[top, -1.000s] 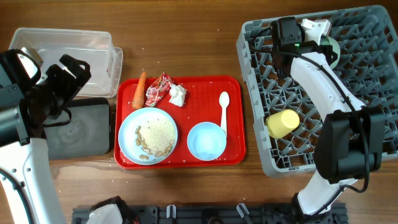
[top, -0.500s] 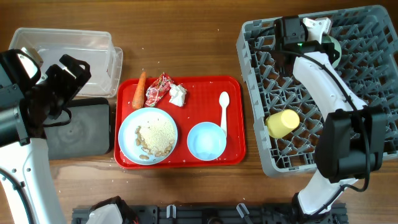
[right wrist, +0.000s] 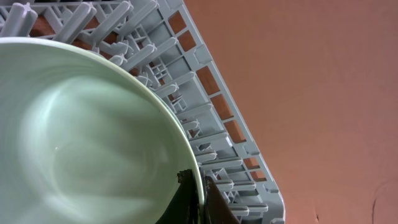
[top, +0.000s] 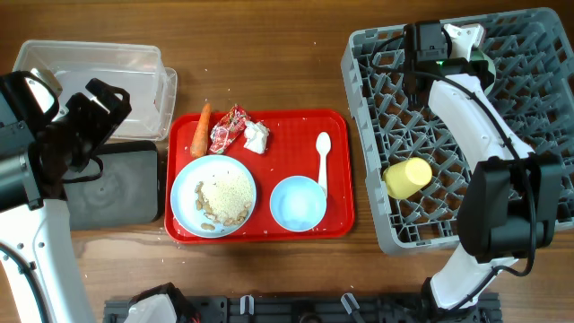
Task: Sort waste into correct bins and load items into the dishwasher rack
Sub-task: 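Carry the mint bowl into the rack's back row and release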
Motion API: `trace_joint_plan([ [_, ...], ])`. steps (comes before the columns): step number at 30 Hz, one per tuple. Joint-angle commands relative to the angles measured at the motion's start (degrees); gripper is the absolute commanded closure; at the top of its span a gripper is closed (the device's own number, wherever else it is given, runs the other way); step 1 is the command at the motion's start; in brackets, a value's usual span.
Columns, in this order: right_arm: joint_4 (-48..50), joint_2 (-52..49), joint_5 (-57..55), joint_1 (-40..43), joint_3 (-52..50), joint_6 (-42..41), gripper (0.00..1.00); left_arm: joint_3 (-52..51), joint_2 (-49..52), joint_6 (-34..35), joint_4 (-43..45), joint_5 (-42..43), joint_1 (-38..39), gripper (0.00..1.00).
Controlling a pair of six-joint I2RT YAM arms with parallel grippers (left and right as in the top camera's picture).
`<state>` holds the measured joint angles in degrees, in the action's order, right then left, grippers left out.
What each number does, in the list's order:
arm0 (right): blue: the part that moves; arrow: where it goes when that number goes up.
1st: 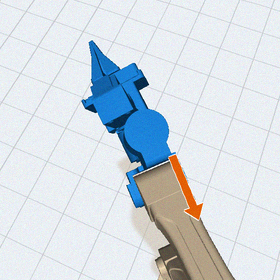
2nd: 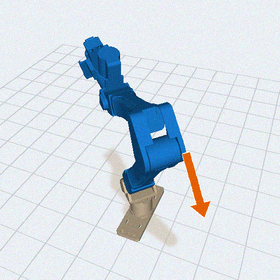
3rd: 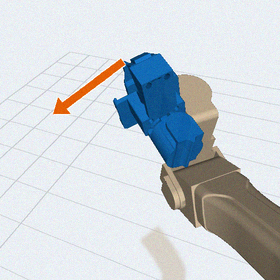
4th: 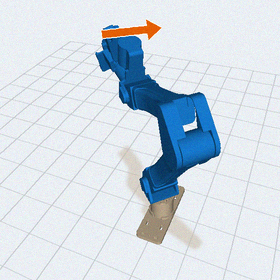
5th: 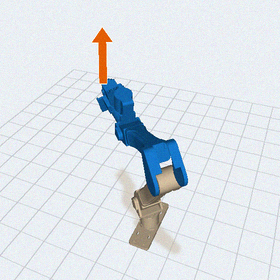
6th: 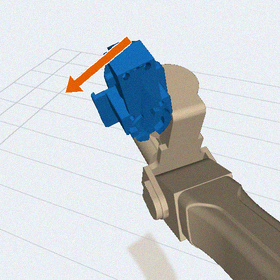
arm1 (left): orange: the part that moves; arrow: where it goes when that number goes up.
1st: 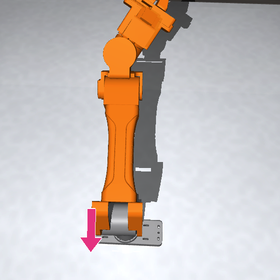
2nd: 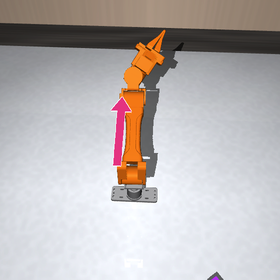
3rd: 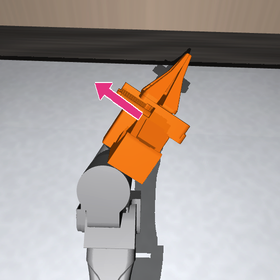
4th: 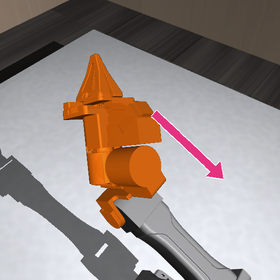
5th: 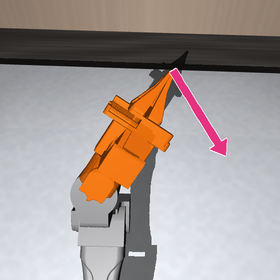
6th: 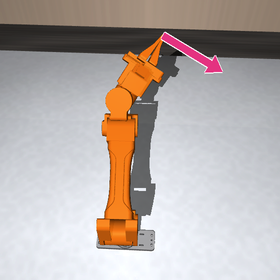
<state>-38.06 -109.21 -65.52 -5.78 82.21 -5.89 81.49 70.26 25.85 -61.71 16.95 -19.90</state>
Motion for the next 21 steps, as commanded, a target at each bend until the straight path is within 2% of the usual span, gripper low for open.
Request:
trace_joint_plan([
  [1, -0.50, -1.88, -0.44, 1.51, -0.15, 1.33, 0.96, 0.26, -0.13, 0.13, 0.13, -0.55, -0.26, 0.00],
  [6, -0.76, -0.20, -4.83, 0.57, -0.09, 1.38, 0.96, 0.26, -0.13, 0.13, 0.13, -0.52, -0.26, 0.00],
  [12, -0.48, 7.04, -3.10, -3.21, -0.04, 1.40, 0.96, 0.26, -0.13, 0.13, 0.13, -0.55, -0.26, 0.00],
  [17, -0.07, 6.82, -1.16, -3.17, -0.48, 1.42, 0.96, 0.26, -0.13, 0.13, 0.13, -0.55, -0.26, 0.00],
  [21, 1.40, 2.58, -1.60, -2.23, -1.36, 4.11, 0.96, 0.26, -0.13, 0.13, 0.11, -0.55, -0.26, 0.00],
])
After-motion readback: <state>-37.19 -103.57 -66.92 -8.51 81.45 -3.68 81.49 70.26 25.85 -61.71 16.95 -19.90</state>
